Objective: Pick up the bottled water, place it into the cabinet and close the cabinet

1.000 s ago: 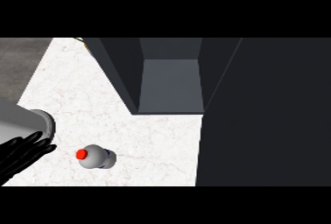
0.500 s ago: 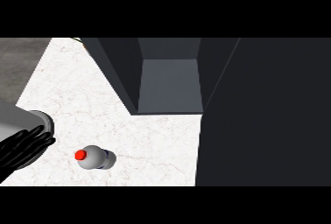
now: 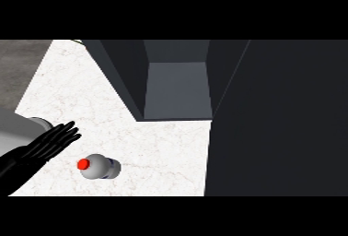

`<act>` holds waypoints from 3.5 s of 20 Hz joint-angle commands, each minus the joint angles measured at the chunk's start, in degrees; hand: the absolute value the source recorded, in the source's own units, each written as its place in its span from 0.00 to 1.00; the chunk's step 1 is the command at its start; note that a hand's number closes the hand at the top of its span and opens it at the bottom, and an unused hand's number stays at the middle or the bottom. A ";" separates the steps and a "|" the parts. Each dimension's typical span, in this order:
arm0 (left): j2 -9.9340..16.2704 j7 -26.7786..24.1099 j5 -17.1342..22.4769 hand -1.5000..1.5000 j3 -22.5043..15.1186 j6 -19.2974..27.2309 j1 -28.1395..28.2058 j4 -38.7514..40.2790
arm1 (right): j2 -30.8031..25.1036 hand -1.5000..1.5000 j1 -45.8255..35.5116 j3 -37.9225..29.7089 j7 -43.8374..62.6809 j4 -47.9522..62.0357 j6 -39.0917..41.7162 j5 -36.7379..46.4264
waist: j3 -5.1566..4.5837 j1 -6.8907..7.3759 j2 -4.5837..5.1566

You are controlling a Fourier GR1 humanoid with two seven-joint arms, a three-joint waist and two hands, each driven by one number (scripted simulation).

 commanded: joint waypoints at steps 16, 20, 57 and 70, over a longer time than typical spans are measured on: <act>-5.28 -36.28 -34.21 0.00 -3.35 9.12 -11.27 37.50 | -1.13 0.00 12.39 1.46 -2.91 -11.93 2.92 -2.54 | -0.18 -0.70 0.36; -3.38 -41.17 -34.54 0.00 -4.82 7.63 -14.40 47.59 | -1.53 0.00 14.83 2.12 -9.54 -7.02 6.52 0.32 | -0.13 -1.05 0.24; -17.95 -51.19 -15.80 1.00 1.93 34.22 -20.31 63.82 | -2.00 0.00 19.49 -0.31 -14.06 -5.58 7.92 -1.49 | 0.05 0.70 -0.01; -18.51 -36.29 0.38 1.00 -17.77 46.15 -21.82 47.88 | -1.60 0.00 12.72 -3.05 -10.54 -2.77 6.21 -3.41 | 0.12 1.67 -0.05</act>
